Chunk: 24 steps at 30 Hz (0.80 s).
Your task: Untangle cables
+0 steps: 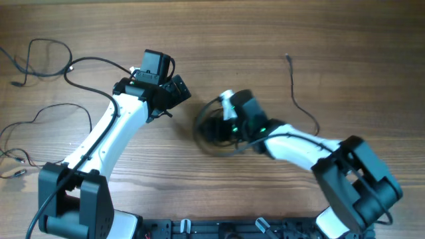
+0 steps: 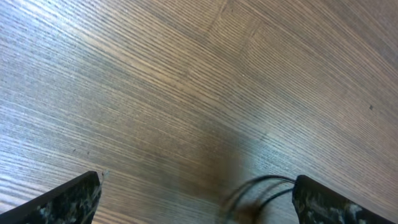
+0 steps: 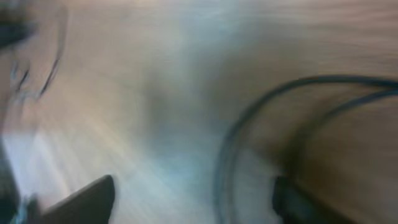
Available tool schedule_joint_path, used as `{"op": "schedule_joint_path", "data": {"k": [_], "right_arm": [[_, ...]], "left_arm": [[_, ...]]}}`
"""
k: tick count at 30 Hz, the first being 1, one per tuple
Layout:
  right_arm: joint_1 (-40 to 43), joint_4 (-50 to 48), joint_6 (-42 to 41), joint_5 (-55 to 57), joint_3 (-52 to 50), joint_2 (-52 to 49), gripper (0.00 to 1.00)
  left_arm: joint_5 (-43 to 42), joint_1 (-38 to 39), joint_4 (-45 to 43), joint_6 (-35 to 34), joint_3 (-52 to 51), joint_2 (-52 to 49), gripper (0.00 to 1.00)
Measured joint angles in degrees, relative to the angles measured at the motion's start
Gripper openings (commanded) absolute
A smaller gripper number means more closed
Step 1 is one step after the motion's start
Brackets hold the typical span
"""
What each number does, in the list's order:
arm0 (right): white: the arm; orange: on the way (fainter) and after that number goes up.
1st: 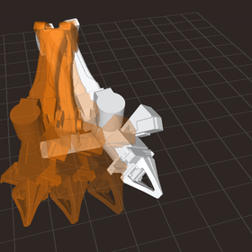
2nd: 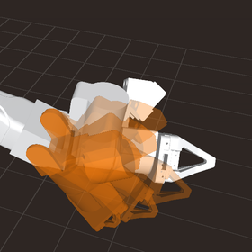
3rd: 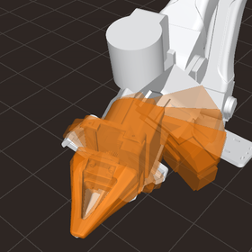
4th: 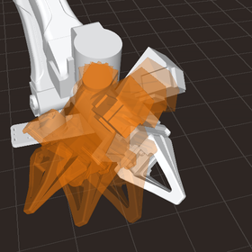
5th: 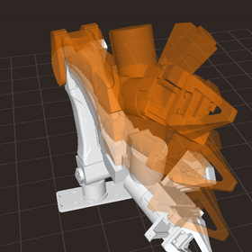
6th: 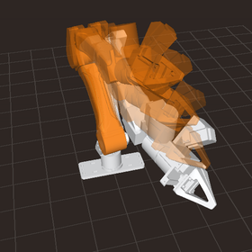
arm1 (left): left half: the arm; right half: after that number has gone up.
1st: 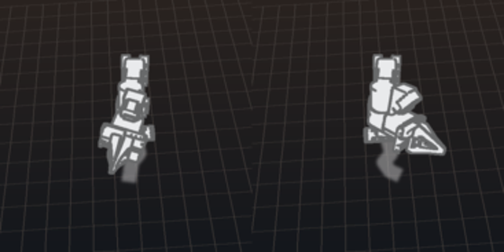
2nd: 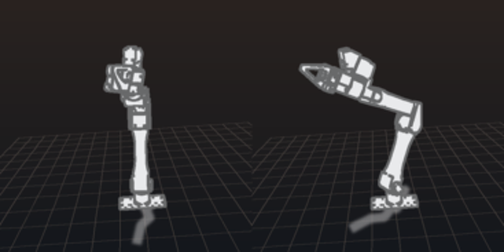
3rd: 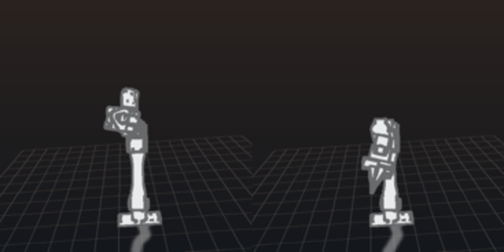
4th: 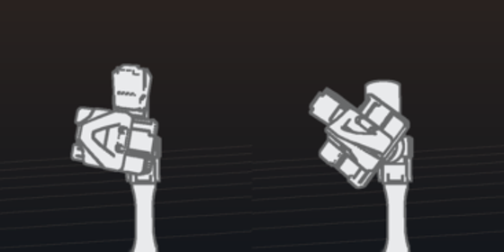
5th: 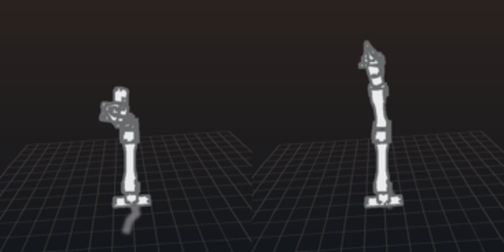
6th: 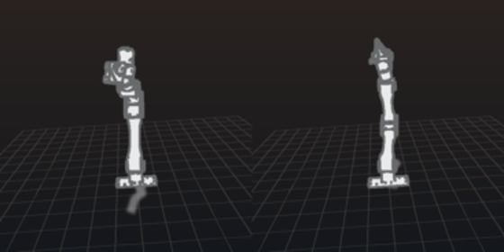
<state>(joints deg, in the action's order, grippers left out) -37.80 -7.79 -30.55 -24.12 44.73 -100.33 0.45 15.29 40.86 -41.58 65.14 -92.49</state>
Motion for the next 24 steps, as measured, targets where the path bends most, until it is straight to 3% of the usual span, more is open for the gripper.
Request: {"op": "schedule_joint_path", "data": {"k": [3,7,13,19,24], "right_arm": [[-1.7,3.6,1.4,0.0,0.4,0.2,1.00],[3.6,13.3,2.4,2.2,0.9,4.3,1.00],[19.8,19.7,2.6,4.0,1.5,24.1,1.00],[25.9,21.1,2.3,5.0,2.1,37.5,1.00],[26.0,23.7,2.3,7.8,2.2,39.6,1.00]], "left_arm": [[-1.5,0.0,0.1,-1.7,0.0,0.0,1.00],[-6.3,0.0,0.1,-2.7,0.0,0.0,1.00],[-12.5,1.5,-0.6,0.1,0.0,0.0,1.00],[-13.2,9.4,-5.3,3.8,-0.1,-0.7,1.00],[-12.7,16.1,-5.3,3.2,-0.1,-4.2,1.00]]}}
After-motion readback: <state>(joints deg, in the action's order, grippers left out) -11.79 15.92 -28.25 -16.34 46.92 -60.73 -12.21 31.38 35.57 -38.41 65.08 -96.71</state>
